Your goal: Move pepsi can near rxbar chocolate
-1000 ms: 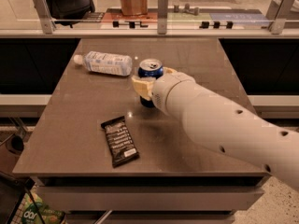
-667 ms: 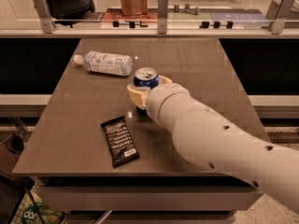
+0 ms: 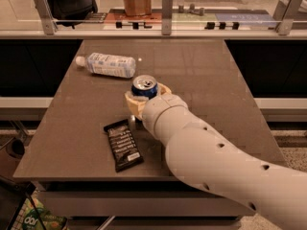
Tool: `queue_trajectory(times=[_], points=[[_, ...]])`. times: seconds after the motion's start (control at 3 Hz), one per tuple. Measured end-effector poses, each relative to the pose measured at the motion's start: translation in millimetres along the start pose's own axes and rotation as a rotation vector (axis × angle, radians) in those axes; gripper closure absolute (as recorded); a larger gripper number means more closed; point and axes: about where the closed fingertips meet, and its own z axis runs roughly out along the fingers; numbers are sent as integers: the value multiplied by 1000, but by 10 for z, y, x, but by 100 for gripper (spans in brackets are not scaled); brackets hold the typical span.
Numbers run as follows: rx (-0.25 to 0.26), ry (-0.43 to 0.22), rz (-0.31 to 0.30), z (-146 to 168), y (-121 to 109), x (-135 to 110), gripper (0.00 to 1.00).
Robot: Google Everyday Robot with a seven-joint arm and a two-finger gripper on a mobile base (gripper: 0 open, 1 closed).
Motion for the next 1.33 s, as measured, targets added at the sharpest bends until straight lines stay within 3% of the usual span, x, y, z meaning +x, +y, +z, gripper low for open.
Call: queue_trajectory(times=[1.0, 1.33], points=[[-3, -1, -1, -1, 16, -23, 13], [-4, -1, -1, 1, 24, -25, 0]])
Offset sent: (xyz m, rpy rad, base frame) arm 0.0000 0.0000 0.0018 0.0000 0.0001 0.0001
